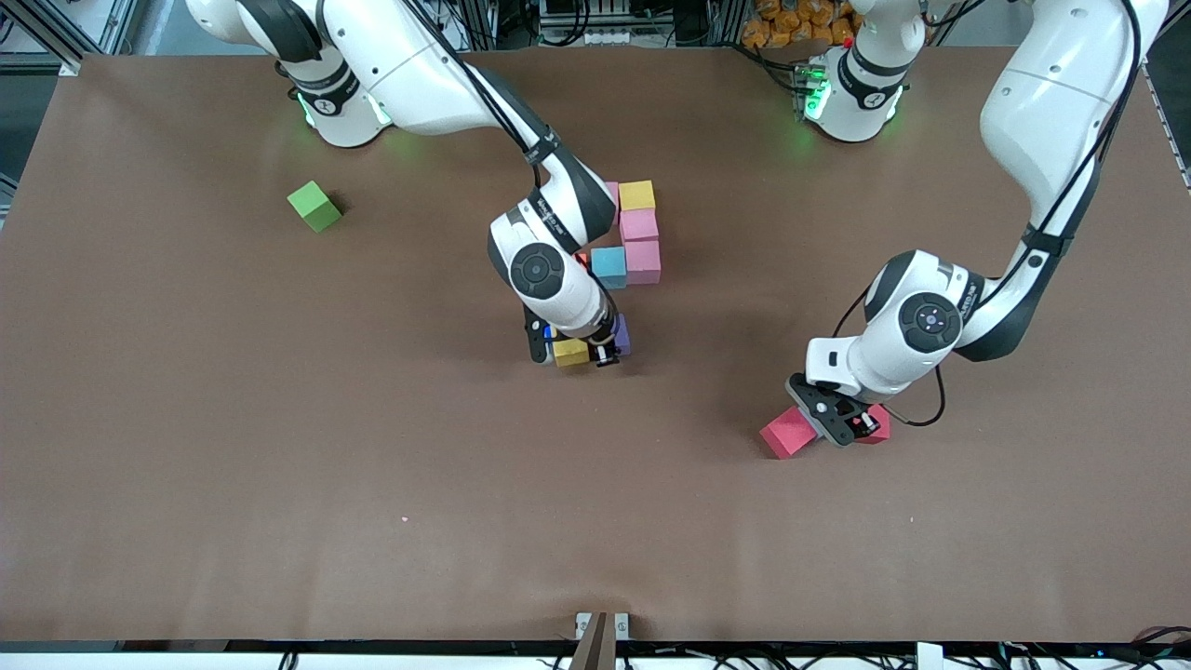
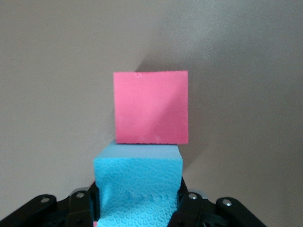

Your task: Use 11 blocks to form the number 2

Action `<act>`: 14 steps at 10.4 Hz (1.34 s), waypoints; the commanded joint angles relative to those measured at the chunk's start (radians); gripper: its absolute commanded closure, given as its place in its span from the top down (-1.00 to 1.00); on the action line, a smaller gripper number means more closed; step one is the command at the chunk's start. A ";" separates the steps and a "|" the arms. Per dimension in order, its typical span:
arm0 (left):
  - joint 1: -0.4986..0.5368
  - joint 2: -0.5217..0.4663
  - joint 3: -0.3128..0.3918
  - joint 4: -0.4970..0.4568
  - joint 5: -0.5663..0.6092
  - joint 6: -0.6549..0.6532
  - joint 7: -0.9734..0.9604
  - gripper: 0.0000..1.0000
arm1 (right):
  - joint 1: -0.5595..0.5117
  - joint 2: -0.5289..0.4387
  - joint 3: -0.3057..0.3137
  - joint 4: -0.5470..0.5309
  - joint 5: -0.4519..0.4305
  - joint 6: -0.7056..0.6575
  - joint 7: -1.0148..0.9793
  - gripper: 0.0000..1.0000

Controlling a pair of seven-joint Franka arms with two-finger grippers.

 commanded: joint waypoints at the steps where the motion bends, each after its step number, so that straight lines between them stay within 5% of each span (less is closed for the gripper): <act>1: -0.010 -0.072 -0.037 0.007 0.029 -0.081 -0.026 -0.67 | 0.008 0.021 -0.010 0.021 -0.026 0.009 0.032 0.05; 14: -0.059 -0.049 -0.103 0.018 0.029 -0.093 0.155 -0.63 | 0.028 0.027 -0.011 0.013 -0.061 0.013 0.059 0.11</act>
